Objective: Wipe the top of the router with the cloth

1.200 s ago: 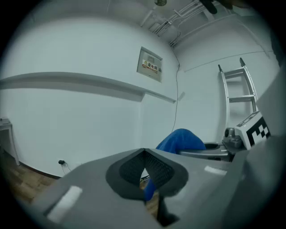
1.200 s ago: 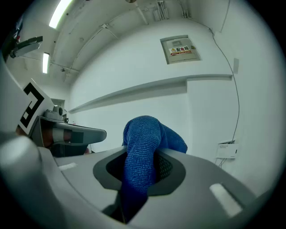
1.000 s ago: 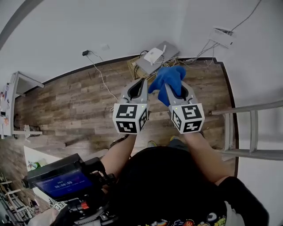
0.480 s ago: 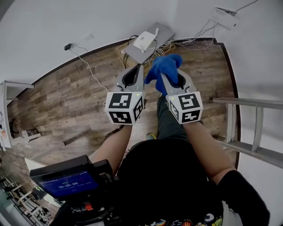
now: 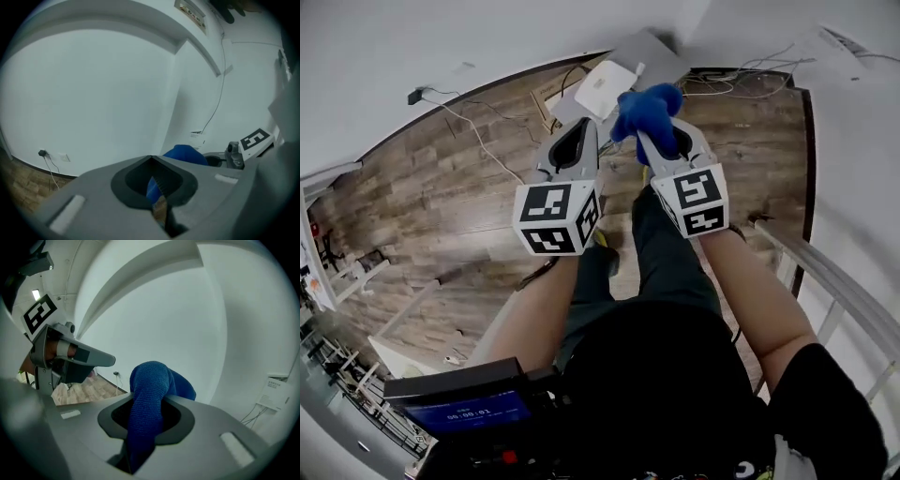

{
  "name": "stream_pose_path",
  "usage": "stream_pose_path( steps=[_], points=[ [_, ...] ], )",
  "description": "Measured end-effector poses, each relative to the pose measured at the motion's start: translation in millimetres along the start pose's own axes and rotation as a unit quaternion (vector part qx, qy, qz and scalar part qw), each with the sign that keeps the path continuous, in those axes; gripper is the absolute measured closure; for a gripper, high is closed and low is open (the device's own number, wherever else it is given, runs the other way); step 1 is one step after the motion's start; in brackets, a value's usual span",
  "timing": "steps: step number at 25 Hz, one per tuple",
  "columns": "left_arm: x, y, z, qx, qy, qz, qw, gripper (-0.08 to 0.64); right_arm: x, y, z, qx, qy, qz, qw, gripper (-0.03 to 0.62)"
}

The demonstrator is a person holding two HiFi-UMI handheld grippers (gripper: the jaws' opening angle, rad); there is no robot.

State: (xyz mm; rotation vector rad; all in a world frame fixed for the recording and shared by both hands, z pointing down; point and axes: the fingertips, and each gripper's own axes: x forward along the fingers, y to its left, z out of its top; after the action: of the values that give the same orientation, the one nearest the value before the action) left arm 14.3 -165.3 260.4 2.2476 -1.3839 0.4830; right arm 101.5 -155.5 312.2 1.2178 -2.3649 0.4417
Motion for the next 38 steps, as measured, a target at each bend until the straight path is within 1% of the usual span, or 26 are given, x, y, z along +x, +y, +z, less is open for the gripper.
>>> stream_pose_path(
  steps=[2, 4, 7, 10, 12, 14, 15, 16, 19, 21, 23, 27, 31, 35, 38],
  points=[
    [27, 20, -10, -0.004, 0.013, 0.005, 0.9999, 0.56, 32, -10, -13, -0.002, 0.022, 0.005, 1.0, 0.482],
    [55, 40, -24, -0.003, 0.025, 0.001, 0.9997, 0.56, 65, -16, -31, -0.006, 0.038, 0.007, 0.999, 0.482],
    [102, 71, -50, 0.003, 0.033, -0.014, 0.9993, 0.56, 119, -30, -62, -0.008, 0.054, -0.007, 0.998, 0.482],
    [144, 97, -86, -0.001, 0.042, -0.036, 0.9984, 0.56, 162, -50, -99, 0.002, 0.063, -0.043, 0.997, 0.482],
    [169, 112, -106, -0.002, 0.043, -0.049, 0.9979, 0.56, 183, -66, -112, -0.004, 0.056, -0.08, 0.995, 0.482],
    [185, 124, -124, -0.002, 0.04, -0.057, 0.9976, 0.558, 199, -79, -120, -0.025, 0.041, -0.118, 0.992, 0.482],
    [189, 129, -134, -0.004, 0.039, -0.06, 0.9974, 0.558, 206, -81, -125, -0.041, 0.039, -0.129, 0.99, 0.482],
    [191, 132, -143, -0.006, 0.04, -0.063, 0.9972, 0.558, 216, -78, -134, -0.059, 0.043, -0.129, 0.989, 0.482],
    [194, 144, -165, -0.015, 0.045, -0.061, 0.997, 0.56, 251, -64, -173, -0.102, 0.077, -0.097, 0.987, 0.482],
    [194, 152, -175, -0.026, 0.052, -0.058, 0.9966, 0.56, 271, -60, -195, -0.114, 0.097, -0.082, 0.985, 0.482],
    [195, 159, -185, -0.034, 0.055, -0.056, 0.9963, 0.558, 284, -61, -209, -0.123, 0.11, -0.075, 0.983, 0.482],
    [199, 173, -202, -0.047, 0.06, -0.048, 0.9959, 0.56, 303, -58, -216, -0.141, 0.128, -0.051, 0.98, 0.482],
    [202, 181, -209, -0.06, 0.062, -0.044, 0.9953, 0.558, 314, -44, -217, -0.144, 0.146, -0.015, 0.979, 0.483],
    [206, 186, -209, -0.064, 0.062, -0.039, 0.9953, 0.558, 319, -26, -217, -0.142, 0.147, 0.022, 0.979, 0.483],
    [210, 187, -211, -0.062, 0.065, -0.036, 0.9953, 0.56, 315, -16, -218, -0.134, 0.144, 0.04, 0.98, 0.483]
  ],
)
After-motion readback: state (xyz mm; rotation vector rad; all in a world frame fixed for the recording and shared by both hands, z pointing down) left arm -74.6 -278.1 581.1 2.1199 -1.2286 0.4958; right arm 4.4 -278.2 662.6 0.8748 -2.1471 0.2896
